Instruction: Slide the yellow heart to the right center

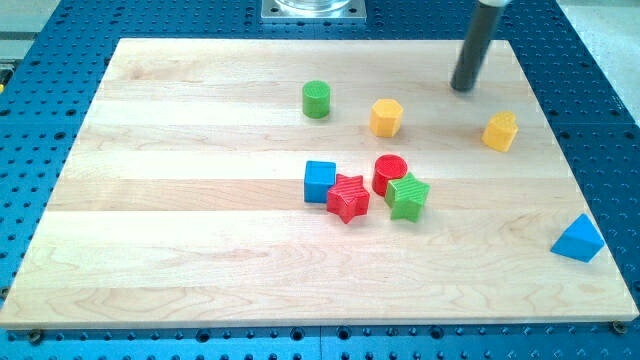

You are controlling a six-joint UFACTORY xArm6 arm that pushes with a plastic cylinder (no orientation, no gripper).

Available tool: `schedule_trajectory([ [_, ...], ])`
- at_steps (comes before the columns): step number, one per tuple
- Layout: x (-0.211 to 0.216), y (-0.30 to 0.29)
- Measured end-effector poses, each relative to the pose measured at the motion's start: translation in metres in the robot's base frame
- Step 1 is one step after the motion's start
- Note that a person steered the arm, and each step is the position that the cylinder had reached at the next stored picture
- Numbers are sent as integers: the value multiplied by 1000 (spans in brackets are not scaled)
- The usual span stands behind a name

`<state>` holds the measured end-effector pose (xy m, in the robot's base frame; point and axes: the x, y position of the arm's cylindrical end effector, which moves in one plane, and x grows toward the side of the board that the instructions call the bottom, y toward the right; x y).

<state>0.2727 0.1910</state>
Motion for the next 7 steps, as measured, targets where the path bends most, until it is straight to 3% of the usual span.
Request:
schedule_trajectory([
  [1,-31,-50],
  [4,45,-135],
  [6,93,-138],
  [7,93,-102],
])
